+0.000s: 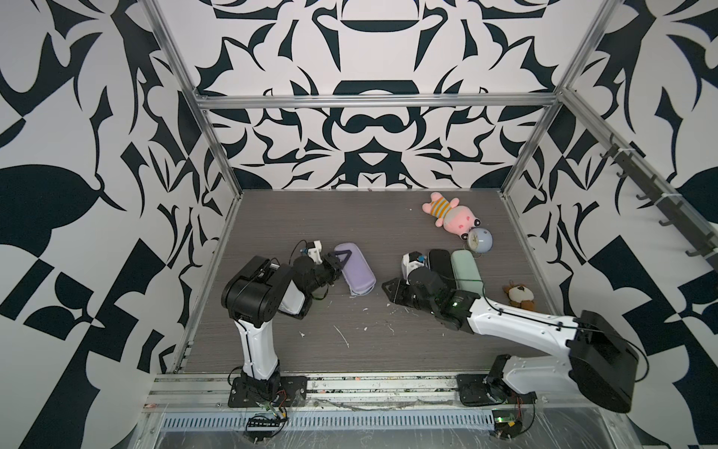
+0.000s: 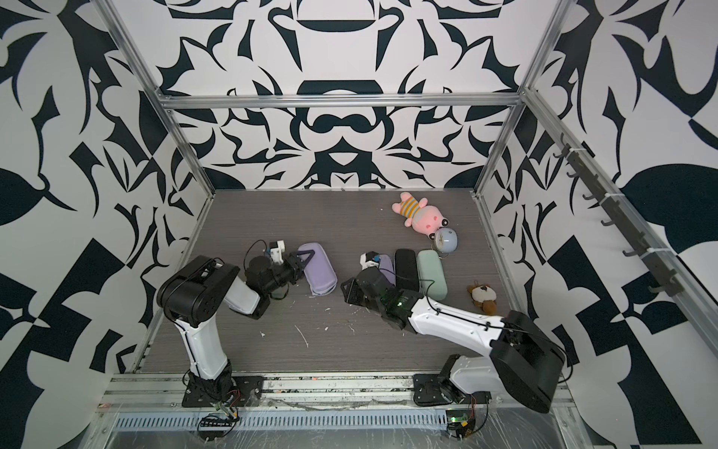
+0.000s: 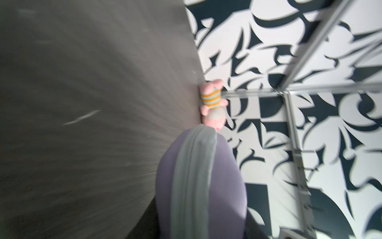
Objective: Put umbrellas into zippered umbrella sleeves
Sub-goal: Zip the zipper on the umbrella sleeve.
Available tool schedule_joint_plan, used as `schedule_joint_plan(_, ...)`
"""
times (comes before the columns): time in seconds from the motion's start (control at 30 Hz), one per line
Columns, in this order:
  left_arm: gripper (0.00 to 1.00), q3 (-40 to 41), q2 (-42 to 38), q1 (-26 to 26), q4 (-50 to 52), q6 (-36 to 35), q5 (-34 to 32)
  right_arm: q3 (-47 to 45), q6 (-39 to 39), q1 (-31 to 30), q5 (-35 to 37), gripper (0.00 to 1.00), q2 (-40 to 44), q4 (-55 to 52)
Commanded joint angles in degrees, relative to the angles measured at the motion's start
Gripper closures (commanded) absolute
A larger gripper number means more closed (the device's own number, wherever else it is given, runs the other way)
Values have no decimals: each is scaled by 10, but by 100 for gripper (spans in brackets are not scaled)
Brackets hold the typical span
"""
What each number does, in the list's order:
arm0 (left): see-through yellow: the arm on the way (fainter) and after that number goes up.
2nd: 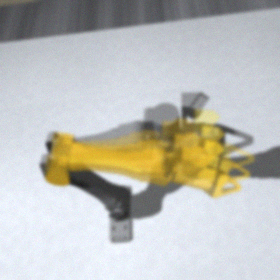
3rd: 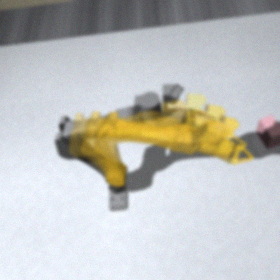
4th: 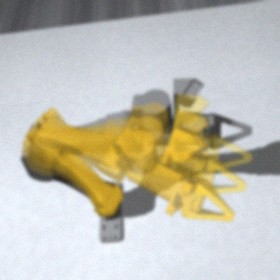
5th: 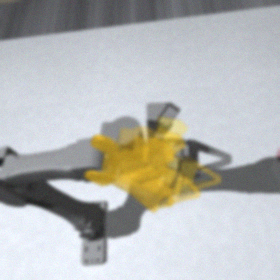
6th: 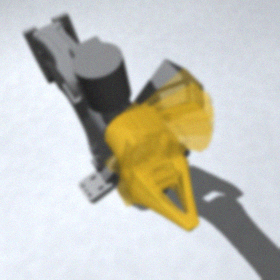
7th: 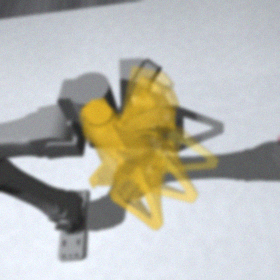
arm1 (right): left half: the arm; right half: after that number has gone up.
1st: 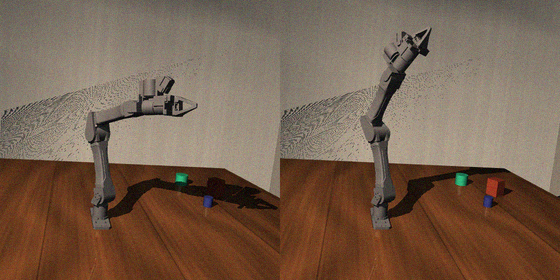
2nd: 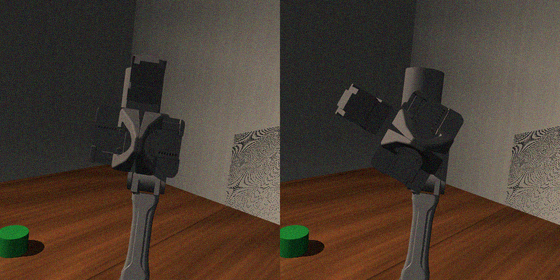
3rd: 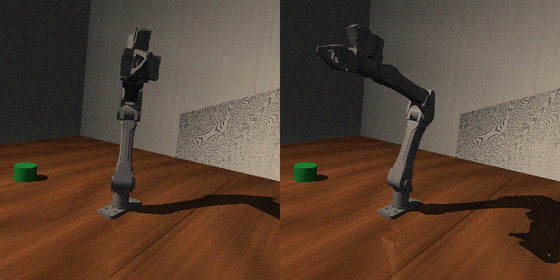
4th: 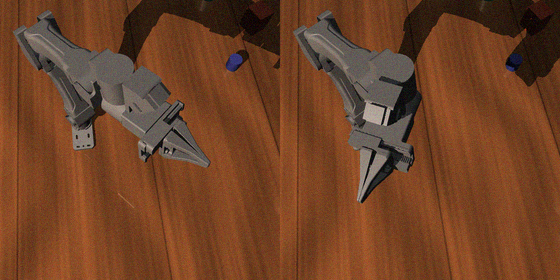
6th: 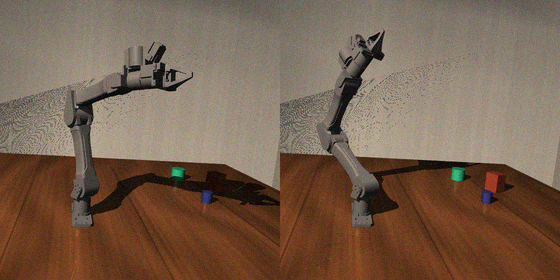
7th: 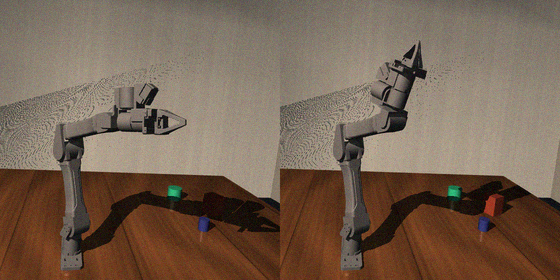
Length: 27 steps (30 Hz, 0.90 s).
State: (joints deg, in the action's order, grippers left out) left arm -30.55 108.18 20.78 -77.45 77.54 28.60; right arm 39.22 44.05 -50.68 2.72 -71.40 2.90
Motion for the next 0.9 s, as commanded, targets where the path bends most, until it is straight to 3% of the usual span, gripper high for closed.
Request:
schedule_joint_plan(0.0, 84, -47, -49, -1, 15, -40, 179, 12, -344, -3, 21, 70, 20, -72)
schedule_joint_plan(0.07, 86, -71, -85, -2, 79, -87, 212, 12, -427, -3, 36, 70, 35, -67)
schedule_joint_plan(0.17, 89, -111, -164, -3, 274, -233, 235, -8, -522, -3, 22, 72, 61, -25)
schedule_joint_plan(0.27, 91, -158, -237, -1, 509, -413, 222, -30, -570, -5, 23, 73, 78, 20)
schedule_joint_plan(0.33, 92, -177, -266, -2, 577, -478, 218, -42, -589, -13, 45, 73, 81, 58)
schedule_joint_plan(0.5, 92, -204, -292, -2, 620, -501, 223, -49, -643, -65, 125, 72, 62, 153)
schedule_joint_plan(0.87, 94, -223, -292, 5, 593, -448, 228, -57, -676, -97, 139, 74, 1, 274)
